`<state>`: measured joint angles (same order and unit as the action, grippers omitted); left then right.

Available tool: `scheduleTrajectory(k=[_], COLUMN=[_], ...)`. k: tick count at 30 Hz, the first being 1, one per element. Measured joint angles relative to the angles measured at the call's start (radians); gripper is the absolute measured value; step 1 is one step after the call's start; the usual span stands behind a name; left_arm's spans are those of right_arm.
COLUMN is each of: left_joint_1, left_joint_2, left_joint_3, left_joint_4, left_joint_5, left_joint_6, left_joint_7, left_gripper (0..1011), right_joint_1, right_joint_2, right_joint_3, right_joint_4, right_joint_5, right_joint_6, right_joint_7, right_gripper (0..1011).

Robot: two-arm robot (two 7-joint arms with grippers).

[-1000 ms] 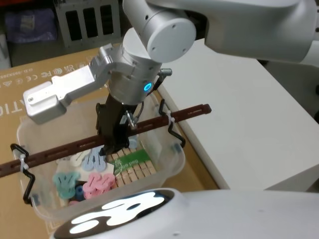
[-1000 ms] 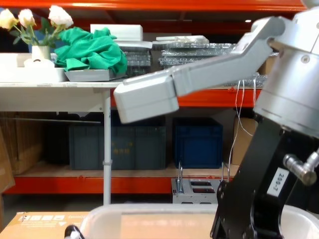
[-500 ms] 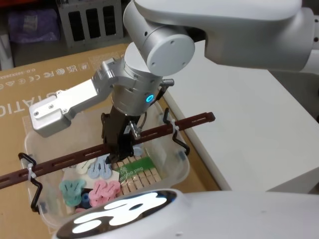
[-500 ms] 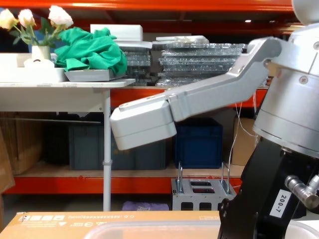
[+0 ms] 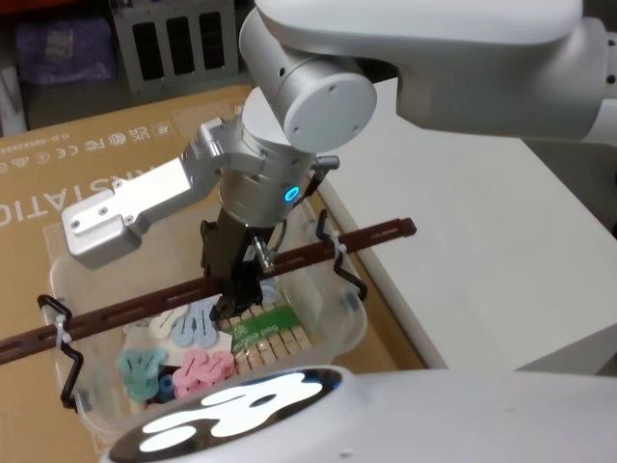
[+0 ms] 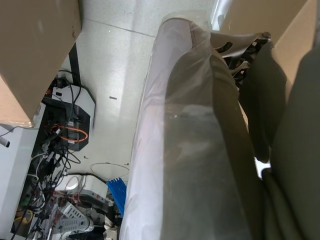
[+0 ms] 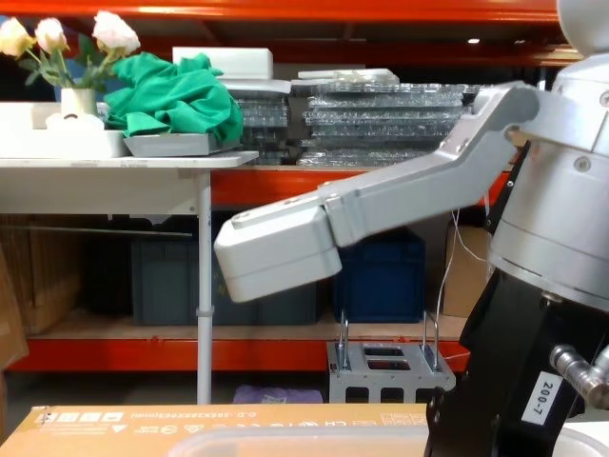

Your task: Use one hand to grasp the basket and place it at the designated location.

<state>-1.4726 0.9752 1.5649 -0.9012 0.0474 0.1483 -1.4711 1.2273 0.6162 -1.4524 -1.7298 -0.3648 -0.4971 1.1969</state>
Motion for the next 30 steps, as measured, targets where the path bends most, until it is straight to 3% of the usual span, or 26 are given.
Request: scheduleTrajectory(k=[12, 21, 30], left_joint_1=[0.000, 0.000, 0.000], left_joint_2=[0.000, 0.000, 0.000], left_joint_3=[0.000, 0.000, 0.000], left_joint_4=[0.000, 0.000, 0.000], left_joint_5=[0.000, 0.000, 0.000], left_joint_6=[0.000, 0.000, 0.000], left_joint_7=[0.000, 0.000, 0.000], left_gripper=[0, 0, 0], right_joint_1=[0.014, 0.029, 0.040], right_joint_2=[0.008, 0.038, 0.072], right_joint_3=[0.032, 0.079, 0.125], right_joint_4=[0.015, 0.000, -0.020], right_joint_5=[0.036, 0.075, 0.111], right_joint_6=[0.001, 0.002, -0.006], right_joint_7=[-0.006, -0.017, -0.025], right_gripper=[651, 950, 1000])
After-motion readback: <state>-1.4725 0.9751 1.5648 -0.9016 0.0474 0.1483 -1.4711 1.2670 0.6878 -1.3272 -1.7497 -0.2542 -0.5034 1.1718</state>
